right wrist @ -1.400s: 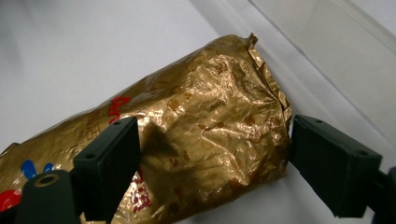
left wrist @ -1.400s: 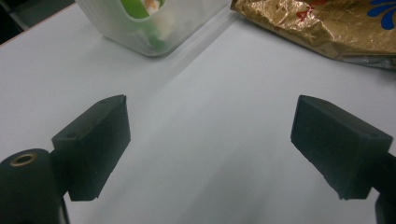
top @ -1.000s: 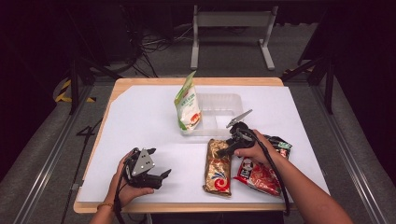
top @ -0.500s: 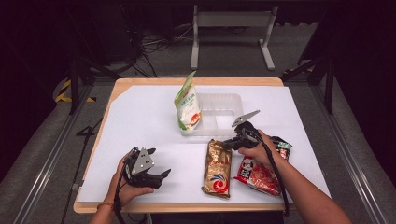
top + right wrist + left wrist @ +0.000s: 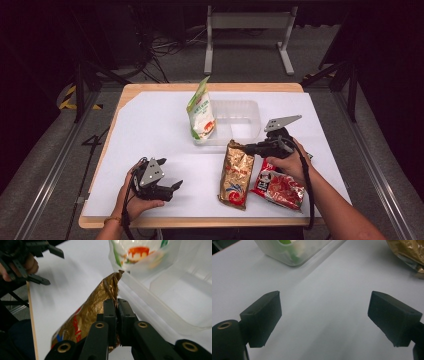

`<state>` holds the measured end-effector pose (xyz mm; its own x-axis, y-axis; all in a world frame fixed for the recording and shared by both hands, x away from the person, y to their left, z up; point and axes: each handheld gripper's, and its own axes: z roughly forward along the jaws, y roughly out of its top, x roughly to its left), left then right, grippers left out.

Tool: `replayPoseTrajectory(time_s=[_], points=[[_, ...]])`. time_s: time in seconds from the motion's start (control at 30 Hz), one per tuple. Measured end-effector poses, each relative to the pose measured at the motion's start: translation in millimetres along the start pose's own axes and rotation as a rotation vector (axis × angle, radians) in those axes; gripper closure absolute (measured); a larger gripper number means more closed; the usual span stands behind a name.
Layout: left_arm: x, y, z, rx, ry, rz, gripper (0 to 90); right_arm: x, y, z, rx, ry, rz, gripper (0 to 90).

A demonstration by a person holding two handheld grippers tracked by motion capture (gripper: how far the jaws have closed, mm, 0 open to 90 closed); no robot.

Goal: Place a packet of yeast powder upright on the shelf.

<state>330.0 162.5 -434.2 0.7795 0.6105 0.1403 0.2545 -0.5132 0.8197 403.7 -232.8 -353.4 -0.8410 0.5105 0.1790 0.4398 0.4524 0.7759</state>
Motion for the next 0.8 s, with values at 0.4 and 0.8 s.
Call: replayPoseTrajectory(time_s=[0.4,0.8], points=[[2.0,0.4,-4.4,-0.016,0.01,-0.01,12.6,30.2,19.4,-36.2,-0.103,-0.022,-0.092,87.6],[5.4,-0.9,-8.8,-0.033,0.022,-0.027,12.6,35.2,28.9,-51.6,-0.194,-0.074,-0.099,88.1]])
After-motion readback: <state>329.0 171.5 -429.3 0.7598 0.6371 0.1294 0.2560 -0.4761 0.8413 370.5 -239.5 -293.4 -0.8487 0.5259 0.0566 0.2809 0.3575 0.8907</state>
